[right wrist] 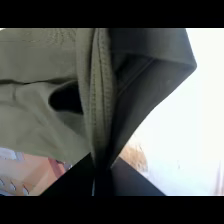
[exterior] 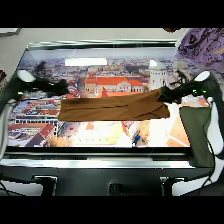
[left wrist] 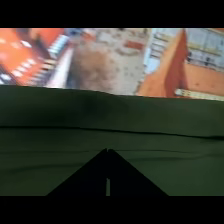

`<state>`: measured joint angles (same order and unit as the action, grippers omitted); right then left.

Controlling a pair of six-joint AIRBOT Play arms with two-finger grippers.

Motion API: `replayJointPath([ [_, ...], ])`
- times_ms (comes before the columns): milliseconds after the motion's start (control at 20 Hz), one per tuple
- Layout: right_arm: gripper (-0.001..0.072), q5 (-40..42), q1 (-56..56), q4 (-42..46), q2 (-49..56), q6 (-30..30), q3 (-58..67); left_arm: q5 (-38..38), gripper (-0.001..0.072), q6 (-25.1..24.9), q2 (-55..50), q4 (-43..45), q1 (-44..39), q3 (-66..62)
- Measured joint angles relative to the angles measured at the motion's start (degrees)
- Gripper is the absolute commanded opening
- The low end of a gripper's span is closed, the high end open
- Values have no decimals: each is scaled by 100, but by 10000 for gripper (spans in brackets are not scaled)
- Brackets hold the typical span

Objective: Fold the clothes and pants, and hang the long-sleeved shirts on hangers.

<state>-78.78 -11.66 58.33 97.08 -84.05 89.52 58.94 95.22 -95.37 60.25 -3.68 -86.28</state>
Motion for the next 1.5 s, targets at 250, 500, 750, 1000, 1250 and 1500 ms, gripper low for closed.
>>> replayJointPath([
  [250, 23, -363, 4, 717, -876, -699, 197, -866, 16, 282, -778, -979, -1530, -157],
  [500, 23, -1078, 4, 1224, -1303, -1123, 612, -1300, 15, 376, -1921, -2070, -2706, -1134],
  [750, 23, -1408, 4, 1390, -1611, -1375, 758, -1416, 15, 732, -3047, -2734, -3368, -2415],
  [1000, 23, -1558, 4, 1419, -1718, -1534, 970, -1731, 15, 1016, -3609, -3204, -3797, -2922],
  [1250, 23, -1617, 4, 1434, -1738, -1615, 1255, -1869, 13, 1091, -3703, -3335, -3860, -3023],
  [1500, 23, -1593, 50, 1213, -1738, -1823, 1316, -1084, 13, 1154, -3023, -2555, -3156, -3045],
])
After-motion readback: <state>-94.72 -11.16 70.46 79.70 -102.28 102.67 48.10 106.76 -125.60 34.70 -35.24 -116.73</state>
